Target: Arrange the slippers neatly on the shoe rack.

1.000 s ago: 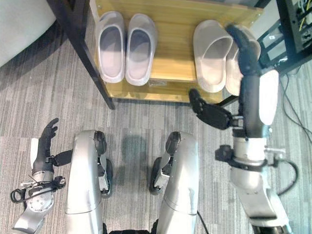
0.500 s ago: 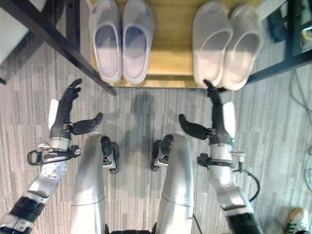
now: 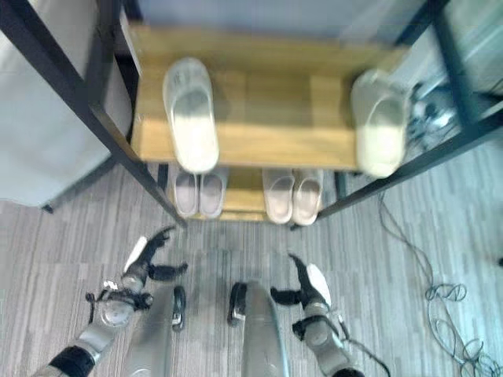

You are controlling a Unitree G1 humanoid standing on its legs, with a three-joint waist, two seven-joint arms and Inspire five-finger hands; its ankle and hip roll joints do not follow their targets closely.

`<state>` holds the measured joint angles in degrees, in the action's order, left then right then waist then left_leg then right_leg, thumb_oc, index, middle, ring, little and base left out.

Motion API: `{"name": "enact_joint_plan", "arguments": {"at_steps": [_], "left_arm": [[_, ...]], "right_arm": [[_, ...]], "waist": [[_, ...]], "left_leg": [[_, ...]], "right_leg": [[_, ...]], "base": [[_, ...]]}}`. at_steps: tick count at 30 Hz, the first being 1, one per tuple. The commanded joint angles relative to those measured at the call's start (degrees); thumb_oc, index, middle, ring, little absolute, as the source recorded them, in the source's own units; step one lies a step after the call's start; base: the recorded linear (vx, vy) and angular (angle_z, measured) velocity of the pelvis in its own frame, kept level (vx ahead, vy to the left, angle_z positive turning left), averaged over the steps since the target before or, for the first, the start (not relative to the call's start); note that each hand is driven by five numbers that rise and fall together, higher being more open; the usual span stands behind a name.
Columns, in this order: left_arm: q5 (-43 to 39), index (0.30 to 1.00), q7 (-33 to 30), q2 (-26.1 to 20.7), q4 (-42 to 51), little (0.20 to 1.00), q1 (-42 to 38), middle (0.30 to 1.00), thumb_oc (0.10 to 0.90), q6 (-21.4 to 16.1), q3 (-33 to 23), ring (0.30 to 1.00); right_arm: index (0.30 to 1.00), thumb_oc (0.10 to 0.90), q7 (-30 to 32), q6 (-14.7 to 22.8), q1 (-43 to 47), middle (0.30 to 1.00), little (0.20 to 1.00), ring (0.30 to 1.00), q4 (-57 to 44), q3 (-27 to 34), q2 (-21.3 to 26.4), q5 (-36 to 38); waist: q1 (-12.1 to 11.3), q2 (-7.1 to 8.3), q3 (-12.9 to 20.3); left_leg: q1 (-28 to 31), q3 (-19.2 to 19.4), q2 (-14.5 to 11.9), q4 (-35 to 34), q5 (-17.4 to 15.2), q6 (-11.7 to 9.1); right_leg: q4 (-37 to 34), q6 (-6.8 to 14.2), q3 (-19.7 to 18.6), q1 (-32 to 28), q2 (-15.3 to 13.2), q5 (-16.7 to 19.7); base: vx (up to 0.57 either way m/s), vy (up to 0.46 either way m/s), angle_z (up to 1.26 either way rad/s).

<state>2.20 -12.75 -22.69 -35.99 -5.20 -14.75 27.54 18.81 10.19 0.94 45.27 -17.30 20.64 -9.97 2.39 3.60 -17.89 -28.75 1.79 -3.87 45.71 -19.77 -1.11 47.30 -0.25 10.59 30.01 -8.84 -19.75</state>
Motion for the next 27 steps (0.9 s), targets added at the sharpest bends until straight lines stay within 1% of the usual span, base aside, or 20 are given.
{"name": "enact_joint_plan", "arguments": {"at_steps": [1,2,3,4,5,7,8,9,10,13,14,15,17,18,19,23,24,25,26,27], "left_arm": [[3.74,0.900,1.59,1.76,0.02,0.900,1.34,0.900,0.800,-2.24,1.96,0.900],[4.70,0.900,1.68,2.40,-1.68,0.900,1.51,0.900,0.800,-1.95,2.19,0.900],[6.42,0.900,1.83,3.53,-5.62,0.900,1.64,0.900,0.800,-1.15,2.50,0.900],[6.48,0.900,1.76,3.63,-5.77,0.900,1.61,0.900,0.800,-1.22,2.51,0.900],[7.59,0.900,1.86,4.50,-8.00,0.900,1.61,0.900,0.800,-0.72,2.44,0.900],[7.68,0.900,1.79,5.06,-8.90,0.900,1.66,0.900,0.800,-0.90,2.28,0.900],[7.14,0.900,2.00,5.14,-8.47,0.900,1.86,0.900,0.800,-1.03,2.27,0.900],[6.02,0.900,2.28,5.33,-7.37,0.900,2.62,0.900,0.800,-1.59,1.98,0.900],[5.99,0.900,2.31,5.29,-7.30,0.900,2.72,0.900,0.800,-1.57,1.99,0.900],[7.43,0.900,4.98,3.85,-4.40,0.900,3.82,0.900,0.800,-1.58,3.84,0.900],[10.80,0.900,7.79,-0.19,3.48,0.900,4.64,0.900,0.800,-2.29,5.59,0.900],[10.71,0.900,7.97,-0.44,3.85,0.900,4.84,0.900,0.800,-2.09,5.53,0.900],[9.21,0.900,11.28,-6.27,15.97,0.900,8.06,0.900,0.800,-2.77,2.81,0.900],[8.81,0.900,12.22,-8.02,19.29,0.900,9.29,0.900,0.800,-2.87,1.67,0.900],[8.70,0.900,12.39,-8.23,19.65,0.900,9.51,0.900,0.800,-2.70,1.50,0.900],[7.20,0.900,14.68,-12.95,30.81,0.900,13.38,0.900,0.800,-3.36,-3.50,0.900],[11.31,0.900,16.02,-17.14,38.49,0.900,15.09,0.900,0.800,-3.29,-6.92,0.900],[11.28,0.900,16.06,-17.17,38.58,0.900,15.18,0.900,0.800,-3.26,-7.00,0.900],[12.38,0.900,16.11,-18.88,45.02,0.900,17.34,0.900,0.800,-3.38,-12.56,0.900],[12.26,0.900,16.33,-18.99,45.47,0.900,17.84,0.900,0.800,-3.20,-12.98,0.900]], "right_arm": [[0.900,0.800,-0.05,0.75,-0.67,0.900,0.900,0.900,3.43,1.70,1.48,0.85],[0.900,0.800,-0.08,0.68,-0.39,0.900,0.900,0.900,5.35,1.44,0.98,0.97],[0.900,0.800,-0.79,0.17,0.03,0.900,0.900,0.900,9.39,1.11,-0.10,1.51],[0.900,0.800,-0.77,0.25,0.09,0.900,0.900,0.900,9.53,1.07,-0.11,1.52],[0.900,0.800,-1.24,-0.10,0.21,0.900,0.900,0.900,11.33,0.82,-0.92,1.96],[0.900,0.800,-1.66,-0.26,0.12,0.900,0.900,0.900,12.79,0.56,-1.51,2.38],[0.900,0.800,-2.11,-0.35,-0.13,0.900,0.900,0.900,13.20,0.53,-1.83,2.58],[0.900,0.800,-2.63,-0.55,-0.85,0.900,0.900,0.900,14.47,0.45,-2.47,2.90],[0.900,0.800,-2.62,-0.53,-0.91,0.900,0.900,0.900,14.49,0.42,-2.48,2.90],[0.900,0.800,-3.53,-1.04,-1.69,0.900,0.900,0.900,17.23,0.58,-2.92,3.40],[0.900,0.800,-3.91,-1.44,-1.39,0.900,0.900,0.900,18.55,1.39,-2.67,3.80],[0.900,0.800,-3.92,-1.44,-1.44,0.900,0.900,0.900,18.59,1.36,-2.75,3.79],[0.900,0.800,-4.31,-2.25,-1.59,0.900,0.900,0.900,19.61,2.14,-2.45,3.29],[0.900,0.800,-4.43,-2.51,-1.70,0.900,0.900,0.900,20.10,2.28,-2.41,2.93],[0.900,0.800,-4.43,-2.50,-1.72,0.900,0.900,0.900,20.12,2.21,-2.48,2.92],[0.900,0.800,-4.80,-3.47,-1.33,0.900,0.900,0.900,20.74,2.53,-2.09,1.84],[0.900,0.800,-5.03,-3.46,-1.91,0.900,0.900,0.900,20.84,3.03,-2.04,1.90],[0.900,0.800,-5.03,-3.46,-1.92,0.900,0.900,0.900,20.84,2.99,-2.06,1.90],[0.900,0.800,-5.08,-3.79,-2.60,0.900,0.900,0.900,20.98,3.10,-2.00,0.91],[0.900,0.800,-5.08,-3.80,-2.63,0.900,0.900,0.900,20.98,2.90,-2.06,0.90]], "waist": [[-0.53,-0.37,5.81],[-0.53,-0.27,6.30],[-0.67,-0.36,7.92],[-0.70,-0.34,7.70],[-0.73,-0.54,9.07],[-0.77,-0.61,9.50],[-0.74,-0.80,10.02],[-0.75,-1.26,11.49],[-0.80,-1.25,11.38],[-0.93,-2.17,12.73],[-1.04,-2.93,13.45],[-1.06,-2.93,13.49],[-1.71,-3.99,14.27],[-1.94,-4.24,14.42],[-1.88,-4.18,14.37],[-2.72,-5.11,14.19],[-3.06,-5.41,14.33],[-3.02,-5.39,14.28],[-3.78,-5.75,14.42],[-3.56,-5.71,14.45]], "left_leg": [[4.42,-1.97,-1.02,-8.97,4.48,0.67],[7.42,-1.53,-0.84,-12.16,5.88,0.30],[11.74,-0.70,-0.75,-17.15,7.68,-0.45],[12.31,-0.65,-0.74,-17.69,7.91,-0.48],[16.03,0.01,-0.32,-22.19,9.53,-1.09],[18.60,0.44,0.01,-25.33,10.76,-1.31],[20.27,0.89,0.17,-27.69,11.13,-1.28],[23.61,1.49,0.86,-32.24,11.86,-1.25],[24.09,1.55,0.87,-32.71,12.04,-1.25],[28.19,2.23,1.59,-38.48,13.46,-1.22],[29.66,2.33,2.15,-41.44,14.78,-1.17],[30.22,2.28,2.06,-41.82,14.42,-1.23],[31.73,1.87,2.44,-44.99,15.80,-1.03],[32.50,1.79,2.47,-45.98,15.99,-0.94],[32.71,1.78,2.45,-46.16,16.06,-0.95],[34.43,1.21,2.59,-48.94,17.08,-1.10],[35.18,1.11,2.70,-50.20,17.28,-1.16],[35.26,1.11,2.70,-50.20,17.26,-1.16],[35.44,0.77,2.81,-50.71,17.62,-1.37],[35.65,0.72,2.76,-50.71,17.34,-1.41]], "right_leg": [[-13.15,4.63,-0.09,-7.42,-0.99,6.38],[-16.19,4.96,0.03,-10.55,-0.82,7.68],[-20.84,5.59,0.27,-14.34,-0.35,9.21],[-21.29,5.59,0.28,-14.85,-0.31,9.40],[-25.44,6.13,0.56,-17.95,0.12,10.85],[-28.15,6.44,0.61,-19.99,0.44,11.91],[-30.13,6.57,0.55,-21.36,0.61,12.33],[-33.86,6.87,0.64,-24.03,1.14,13.33],[-34.20,6.88,0.61,-24.43,1.19,13.47],[-39.40,7.37,0.43,-28.02,1.89,14.88],[-42.46,7.60,0.48,-29.63,2.18,16.03],[-42.74,7.69,0.46,-30.13,2.32,15.71],[-46.02,7.79,0.63,-32.02,2.32,17.01],[-47.04,7.76,0.82,-32.84,2.44,17.22],[-47.22,7.76,0.84,-33.05,2.47,17.29],[-49.39,7.68,1.09,-34.98,2.61,17.61],[-50.75,7.69,1.27,-35.89,2.72,17.79],[-50.80,7.69,1.28,-36.00,2.73,17.79],[-52.15,7.65,1.82,-36.73,2.79,18.14],[-52.17,7.68,1.86,-36.96,2.84,17.89]], "base": [[0.24,-0.014,-0.08],[0.25,-0.028,-0.04],[0.18,-0.028,-0.02],[0.21,-0.042,0.02],[0.10,-0.025,0.03],[0.11,-0.032,0.01],[0.16,-0.039,-0.03],[0.13,-0.021,-0.02],[0.14,-0.026,-0.04],[0.05,-0.014,-0.07],[0.05,-0.012,-0.05],[0.02,0.002,-0.04],[0.00,0.000,0.00],[0.00,0.000,0.00],[0.03,-0.004,0.08],[0.02,-0.001,0.03],[0.00,0.000,0.00],[-0.03,-0.017,0.06],[-0.01,-0.015,0.12],[-0.04,-0.021,0.15]]}}
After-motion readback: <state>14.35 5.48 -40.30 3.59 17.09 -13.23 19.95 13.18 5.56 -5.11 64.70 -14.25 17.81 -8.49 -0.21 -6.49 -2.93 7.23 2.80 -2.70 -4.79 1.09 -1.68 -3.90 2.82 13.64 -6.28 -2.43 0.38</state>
